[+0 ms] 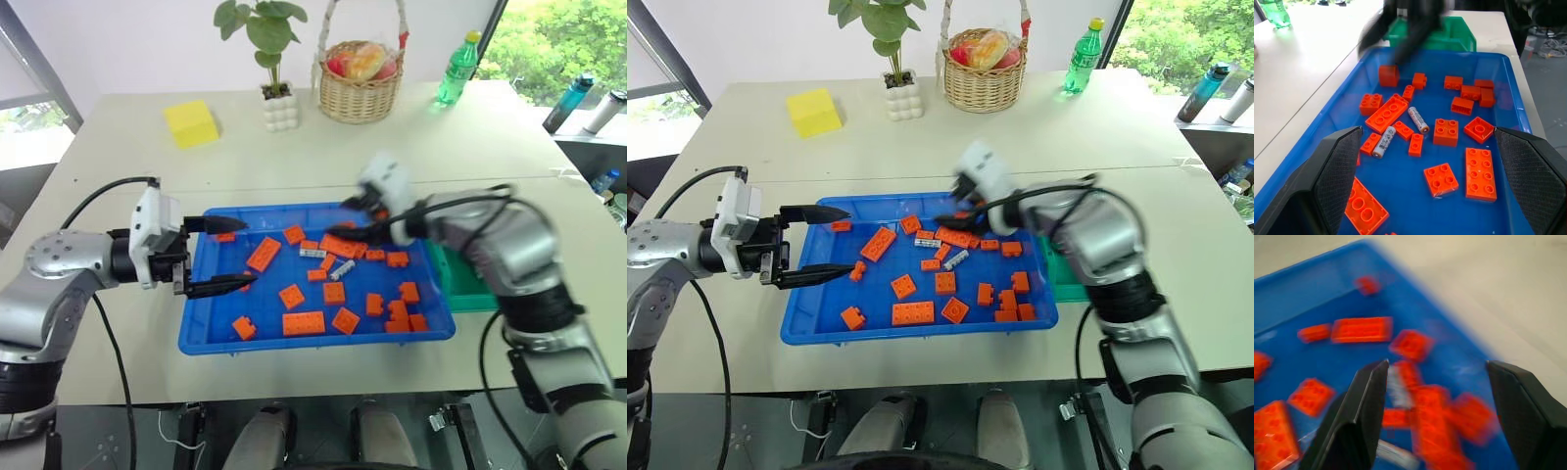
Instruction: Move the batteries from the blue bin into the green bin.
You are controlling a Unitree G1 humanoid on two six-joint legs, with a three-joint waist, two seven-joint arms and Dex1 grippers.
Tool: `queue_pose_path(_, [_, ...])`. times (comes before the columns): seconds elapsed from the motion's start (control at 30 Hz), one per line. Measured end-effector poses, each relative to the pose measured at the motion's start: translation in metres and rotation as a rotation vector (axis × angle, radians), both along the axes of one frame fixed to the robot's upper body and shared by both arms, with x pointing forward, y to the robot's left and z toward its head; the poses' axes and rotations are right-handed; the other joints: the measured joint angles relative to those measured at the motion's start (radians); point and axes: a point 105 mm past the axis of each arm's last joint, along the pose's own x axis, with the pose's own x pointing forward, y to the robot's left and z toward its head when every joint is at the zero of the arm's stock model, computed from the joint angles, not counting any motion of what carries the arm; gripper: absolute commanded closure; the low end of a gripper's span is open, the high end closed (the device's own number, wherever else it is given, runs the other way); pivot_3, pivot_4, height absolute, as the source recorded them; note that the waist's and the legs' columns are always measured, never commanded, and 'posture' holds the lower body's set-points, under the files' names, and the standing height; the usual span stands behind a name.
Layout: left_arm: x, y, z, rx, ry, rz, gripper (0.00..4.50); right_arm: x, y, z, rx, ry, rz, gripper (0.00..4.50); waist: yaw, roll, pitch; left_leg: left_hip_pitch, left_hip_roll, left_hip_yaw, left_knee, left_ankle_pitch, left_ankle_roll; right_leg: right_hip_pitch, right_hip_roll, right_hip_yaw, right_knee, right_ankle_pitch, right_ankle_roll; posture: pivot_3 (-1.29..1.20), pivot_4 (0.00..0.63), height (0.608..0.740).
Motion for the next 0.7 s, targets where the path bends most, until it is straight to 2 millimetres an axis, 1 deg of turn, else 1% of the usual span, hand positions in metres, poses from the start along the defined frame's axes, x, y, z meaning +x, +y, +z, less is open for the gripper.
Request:
queue_pose_path(0.03, [0.000,0.000,0.000,0.000,-0.003,0.002,0.00,-0.001,0.006,-0.009,-0.026,0.012,0.030,1.29,0.003,0.000,0.000,0.000,-0.001,0.000,0.000,0.000,0.000,0.000,0.000,0.000,0.000,0.000,0.000,0.00,0.150,0.737])
queue_pose_path(0.07, [0.000,-0.001,0.001,0.000,-0.005,0.003,0.00,-0.001,0.007,-0.016,-0.047,0.022,0.044,1.29,0.005,0.000,0.000,0.000,-0.001,-0.001,0.000,0.000,0.000,0.000,0.000,0.000,0.000,0.000,0.000,0.00,0.150,0.737])
queue_pose_path(0.23, [-0.004,0.002,-0.001,0.001,-0.011,0.025,0.00,0.010,0.013,-0.035,-0.086,0.042,0.054,1.29,0.001,0.000,0.000,0.000,-0.001,-0.001,0.000,0.000,0.000,0.000,0.000,0.000,0.000,0.000,0.000,0.00,0.150,0.737])
queue_pose_path(0.33, [-0.004,0.003,-0.001,0.000,-0.014,0.042,0.00,0.014,0.016,-0.049,-0.107,0.066,0.056,1.29,-0.002,0.000,0.000,0.000,-0.002,-0.001,0.000,0.000,0.000,0.000,0.000,0.000,0.000,0.000,0.000,0.00,0.150,0.737])
queue_pose_path(0.53, [-0.006,0.005,0.004,-0.005,-0.036,0.062,0.00,0.021,0.017,-0.057,-0.127,0.064,0.061,1.29,-0.007,0.000,0.000,0.000,-0.002,-0.002,0.000,0.000,0.000,0.000,0.000,-0.001,0.000,0.000,0.000,0.00,0.150,0.737])
queue_pose_path(0.7, [-0.006,0.005,0.003,-0.005,-0.029,0.070,0.00,0.024,0.016,-0.056,-0.143,0.032,0.068,1.29,-0.014,0.000,0.000,0.000,-0.002,-0.002,0.000,0.000,0.000,0.000,0.000,-0.001,0.000,0.000,0.000,0.00,0.150,0.737])
